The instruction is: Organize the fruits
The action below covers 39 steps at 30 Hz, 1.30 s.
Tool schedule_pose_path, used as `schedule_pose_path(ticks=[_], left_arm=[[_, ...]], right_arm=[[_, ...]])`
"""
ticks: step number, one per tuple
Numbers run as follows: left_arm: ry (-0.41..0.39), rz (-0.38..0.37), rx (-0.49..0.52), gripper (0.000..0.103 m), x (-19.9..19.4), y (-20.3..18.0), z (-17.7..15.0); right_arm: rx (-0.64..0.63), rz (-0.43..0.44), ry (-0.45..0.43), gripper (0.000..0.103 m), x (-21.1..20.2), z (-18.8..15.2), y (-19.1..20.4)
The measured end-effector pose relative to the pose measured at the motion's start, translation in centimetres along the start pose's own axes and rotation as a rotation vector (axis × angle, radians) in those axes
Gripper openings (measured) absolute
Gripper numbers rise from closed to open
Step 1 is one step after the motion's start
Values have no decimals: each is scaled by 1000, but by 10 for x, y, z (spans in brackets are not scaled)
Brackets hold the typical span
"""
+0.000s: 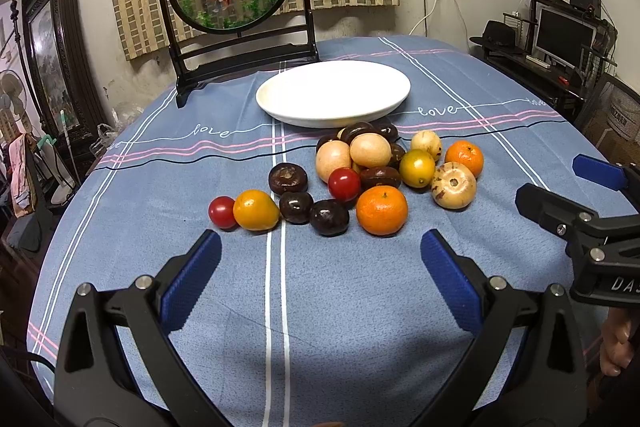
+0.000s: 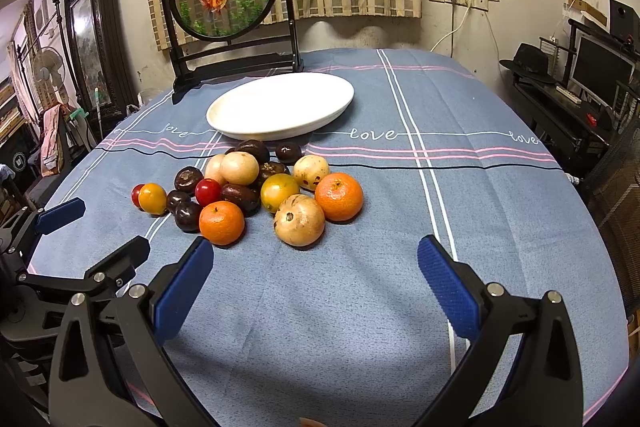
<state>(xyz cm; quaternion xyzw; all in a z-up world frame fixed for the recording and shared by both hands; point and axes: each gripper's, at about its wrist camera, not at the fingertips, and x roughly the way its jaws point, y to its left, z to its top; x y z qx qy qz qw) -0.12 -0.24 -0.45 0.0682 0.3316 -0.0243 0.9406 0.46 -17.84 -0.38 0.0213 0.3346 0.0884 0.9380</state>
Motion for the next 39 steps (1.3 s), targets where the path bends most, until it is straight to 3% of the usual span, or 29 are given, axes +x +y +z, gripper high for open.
schedule_pose_path(ticks=[39], left_arm=[[5, -1, 0, 101, 3, 0, -1]], right_arm=[[1, 6, 5, 102, 0, 1, 3]])
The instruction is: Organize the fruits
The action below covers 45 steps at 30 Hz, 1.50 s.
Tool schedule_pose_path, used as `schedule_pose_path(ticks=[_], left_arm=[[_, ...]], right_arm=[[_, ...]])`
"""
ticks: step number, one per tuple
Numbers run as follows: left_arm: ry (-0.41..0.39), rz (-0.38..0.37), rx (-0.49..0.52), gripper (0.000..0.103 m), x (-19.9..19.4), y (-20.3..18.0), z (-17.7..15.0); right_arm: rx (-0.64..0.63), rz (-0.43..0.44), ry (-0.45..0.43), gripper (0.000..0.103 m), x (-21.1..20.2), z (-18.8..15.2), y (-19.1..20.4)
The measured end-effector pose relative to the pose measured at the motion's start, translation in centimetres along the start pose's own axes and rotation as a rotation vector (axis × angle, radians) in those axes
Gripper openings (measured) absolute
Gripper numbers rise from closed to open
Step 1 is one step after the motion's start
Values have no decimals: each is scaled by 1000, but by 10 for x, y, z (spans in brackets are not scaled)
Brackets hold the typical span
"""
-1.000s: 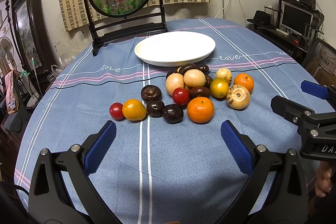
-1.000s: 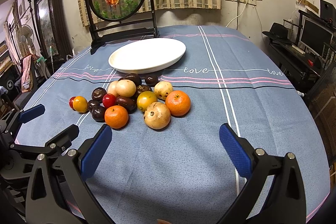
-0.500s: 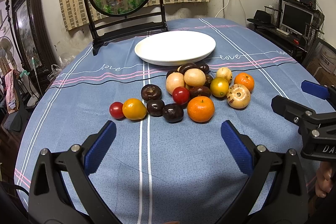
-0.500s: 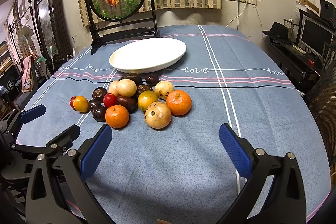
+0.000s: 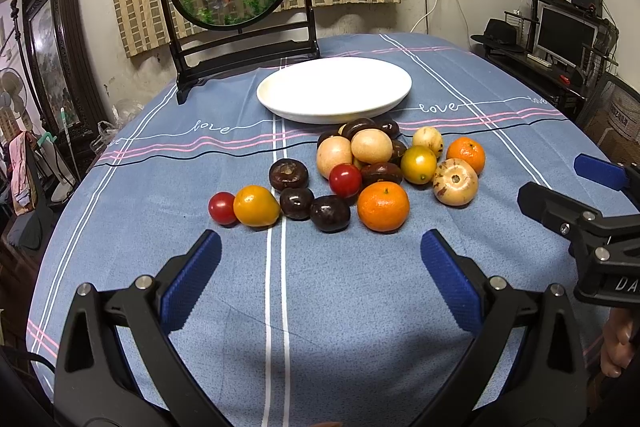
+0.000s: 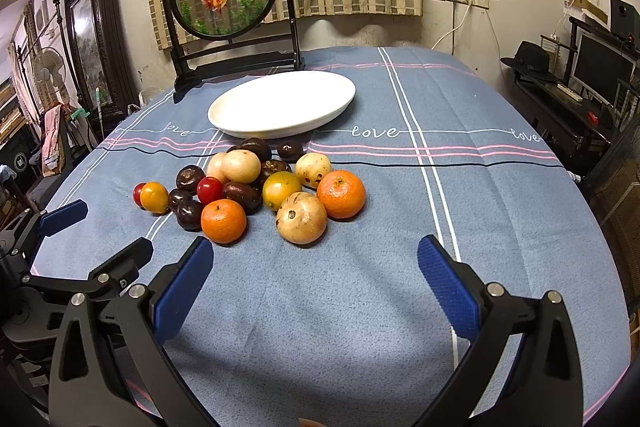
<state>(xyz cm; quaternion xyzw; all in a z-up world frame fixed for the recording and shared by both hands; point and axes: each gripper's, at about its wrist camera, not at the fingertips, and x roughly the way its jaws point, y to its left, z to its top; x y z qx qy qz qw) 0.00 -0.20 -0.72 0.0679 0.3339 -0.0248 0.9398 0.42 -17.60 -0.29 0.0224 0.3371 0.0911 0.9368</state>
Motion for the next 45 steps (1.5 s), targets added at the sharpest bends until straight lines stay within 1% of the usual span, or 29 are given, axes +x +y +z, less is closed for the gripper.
schedule_pose_path(ticks=[16, 18, 22, 24, 27, 30, 31, 33, 36, 39, 40, 43, 45], left_arm=[[8, -10, 4, 101, 3, 2, -7], [10, -20, 6, 101, 3, 2, -6], [22, -59, 13, 101, 6, 4, -8], [30, -70, 20, 101, 8, 7, -9], [61, -54, 33, 101, 18, 16, -14], [106, -77, 28, 101, 30, 28, -15], [109, -79, 25, 101, 32, 30, -15], [117, -96, 28, 101, 37, 33, -13], [135, -126, 33, 101, 47, 37, -6], [141, -103, 36, 101, 59, 45, 3], [145, -103, 29, 101, 63, 50, 5], [154, -135, -16, 101, 71, 71, 9], [168, -122, -23, 99, 79, 80, 13]], right_arm=[[1, 12, 11, 102, 2, -3, 1], [2, 34, 29, 102, 5, -3, 0], [18, 107, 84, 102, 15, -5, -5], [20, 136, 92, 102, 15, -6, -7], [-3, 141, 62, 102, 13, -7, -8], [-69, 244, -59, 102, 1, -15, -12], [-80, 250, -58, 102, 1, -15, -13], [-97, 269, -30, 102, 4, -12, -14], [-95, 266, 4, 102, 12, -6, -17], [-85, 295, 16, 102, 16, -2, -19], [-88, 296, 15, 102, 18, 0, -20], [-89, 303, 14, 102, 23, 2, -22], [-79, 311, 18, 102, 27, 3, -24]])
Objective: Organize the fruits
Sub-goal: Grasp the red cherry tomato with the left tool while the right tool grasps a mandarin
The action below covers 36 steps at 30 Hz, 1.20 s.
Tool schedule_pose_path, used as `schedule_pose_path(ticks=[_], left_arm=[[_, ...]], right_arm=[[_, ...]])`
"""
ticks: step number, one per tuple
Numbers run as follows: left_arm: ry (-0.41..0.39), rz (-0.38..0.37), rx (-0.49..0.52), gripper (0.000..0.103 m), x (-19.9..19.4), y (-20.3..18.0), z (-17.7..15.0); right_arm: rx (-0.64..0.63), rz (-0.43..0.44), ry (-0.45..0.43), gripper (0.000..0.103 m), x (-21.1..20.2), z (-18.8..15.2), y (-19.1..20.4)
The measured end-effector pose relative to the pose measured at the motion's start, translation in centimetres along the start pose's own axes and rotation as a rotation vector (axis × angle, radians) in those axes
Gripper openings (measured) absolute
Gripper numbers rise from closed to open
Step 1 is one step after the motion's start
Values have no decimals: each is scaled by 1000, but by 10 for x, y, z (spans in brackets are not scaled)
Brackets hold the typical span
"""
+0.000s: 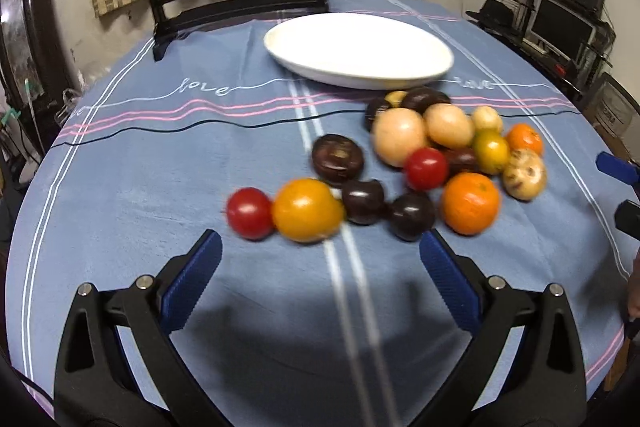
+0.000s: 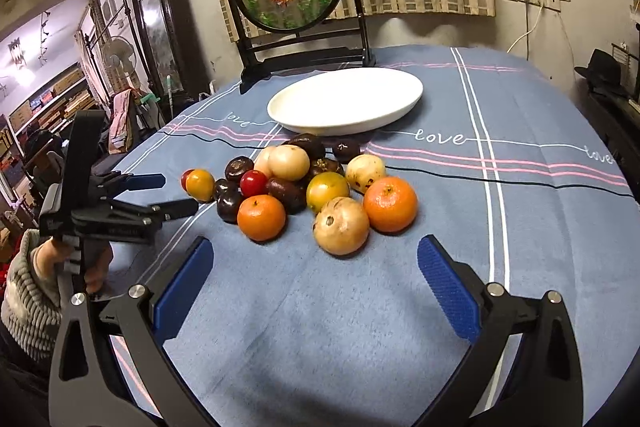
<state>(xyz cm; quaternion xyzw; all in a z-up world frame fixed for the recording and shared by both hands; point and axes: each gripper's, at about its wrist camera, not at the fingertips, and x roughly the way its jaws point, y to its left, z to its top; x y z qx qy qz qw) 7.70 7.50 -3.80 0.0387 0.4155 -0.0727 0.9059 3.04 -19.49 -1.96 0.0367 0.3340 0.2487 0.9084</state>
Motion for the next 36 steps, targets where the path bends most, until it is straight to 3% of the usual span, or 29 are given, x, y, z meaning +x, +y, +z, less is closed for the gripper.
schedule_pose_path(ticks=[2, 6, 10, 15, 24, 26, 29, 31, 33, 36], left_arm=[[12, 36, 7, 96, 7, 6, 5], [53, 16, 6, 81, 22, 18, 12], [65, -38, 1, 81, 26, 27, 10], [78, -28, 57, 81, 29, 24, 5], [59, -138, -25, 79, 39, 46, 22], [79, -183, 11, 79, 40, 39, 20], [107, -114, 116, 76, 42, 27, 10], [96, -130, 87, 59, 40, 35, 13], [101, -138, 63, 48, 42, 44, 16], [104, -130, 66, 44, 44, 44, 16]], right_arm=[[17, 7, 1, 102, 3, 1, -5], [58, 26, 4, 102, 5, 0, -14], [92, 44, 11, 102, 6, 1, -21], [133, 80, 43, 102, 13, 1, -27], [167, 88, 63, 102, 14, 1, -32], [170, 87, 59, 102, 13, 0, -32], [174, 90, 62, 102, 14, -1, -33], [175, 94, 66, 102, 14, -1, -33], [174, 93, 66, 102, 15, -1, -33], [180, 92, 68, 102, 15, -1, -34]])
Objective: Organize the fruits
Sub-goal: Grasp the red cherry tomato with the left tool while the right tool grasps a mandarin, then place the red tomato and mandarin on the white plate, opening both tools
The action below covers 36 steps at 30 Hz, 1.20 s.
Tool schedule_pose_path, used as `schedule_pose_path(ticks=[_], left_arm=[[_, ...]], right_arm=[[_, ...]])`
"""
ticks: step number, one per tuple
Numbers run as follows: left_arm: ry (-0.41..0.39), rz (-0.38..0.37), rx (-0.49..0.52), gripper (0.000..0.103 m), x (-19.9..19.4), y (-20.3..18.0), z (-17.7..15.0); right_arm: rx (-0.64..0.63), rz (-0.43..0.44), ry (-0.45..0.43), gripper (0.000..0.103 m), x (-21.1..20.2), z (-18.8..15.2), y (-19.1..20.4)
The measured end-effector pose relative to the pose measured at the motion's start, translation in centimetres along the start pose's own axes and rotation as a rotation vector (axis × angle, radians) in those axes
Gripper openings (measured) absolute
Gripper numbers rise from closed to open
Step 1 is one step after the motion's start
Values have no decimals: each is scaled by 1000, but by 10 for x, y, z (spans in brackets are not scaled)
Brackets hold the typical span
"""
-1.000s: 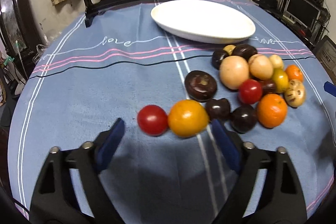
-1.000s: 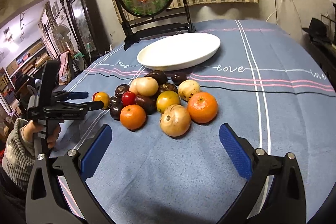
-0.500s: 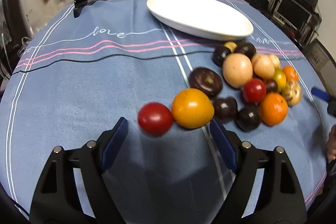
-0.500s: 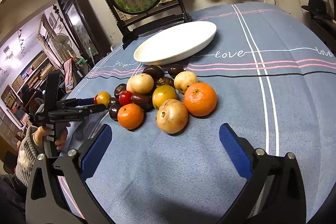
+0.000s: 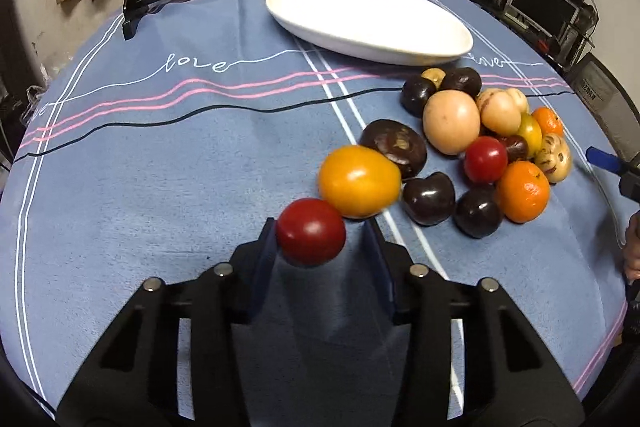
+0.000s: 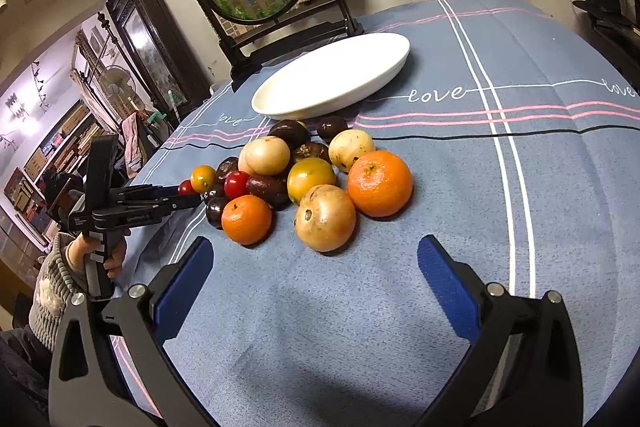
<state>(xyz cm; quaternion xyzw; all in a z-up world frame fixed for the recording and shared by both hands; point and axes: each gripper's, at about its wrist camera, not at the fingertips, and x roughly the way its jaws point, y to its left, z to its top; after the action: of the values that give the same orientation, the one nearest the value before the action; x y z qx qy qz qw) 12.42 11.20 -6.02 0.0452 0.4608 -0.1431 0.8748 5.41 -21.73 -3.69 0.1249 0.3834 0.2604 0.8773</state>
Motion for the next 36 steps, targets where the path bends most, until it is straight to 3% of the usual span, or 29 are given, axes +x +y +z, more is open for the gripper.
schedule_pose_path(ticks=[5, 7, 9, 15, 19, 26, 29, 32, 36], left_arm=[[-15, 43, 8, 43, -1, -4, -2], [-27, 63, -6, 33, -4, -5, -5], [-37, 40, -40, 33, -9, -2, -8], [-95, -31, -92, 33, -28, -5, -22], [-112, -51, -112, 33, -32, -4, -26], [-103, -78, -122, 33, -30, -4, -26], [-105, -83, -106, 33, -30, -6, -26], [-112, -80, -96, 33, -31, -9, -25], [-123, -69, -97, 33, -37, -10, -24]], right_arm=[[12, -8, 17, 102, 3, 0, -2], [9, -14, 31, 101, 5, 2, -2], [-25, -28, 46, 85, 8, 7, 0], [-137, -98, 62, 77, 20, 32, 1], [-68, -58, 82, 67, 33, 42, -17], [163, 29, 141, 66, 58, 48, -60], [119, 9, 143, 63, 60, 48, -53], [128, 10, 141, 46, 58, 48, -57], [120, 9, 129, 45, 55, 45, -57]])
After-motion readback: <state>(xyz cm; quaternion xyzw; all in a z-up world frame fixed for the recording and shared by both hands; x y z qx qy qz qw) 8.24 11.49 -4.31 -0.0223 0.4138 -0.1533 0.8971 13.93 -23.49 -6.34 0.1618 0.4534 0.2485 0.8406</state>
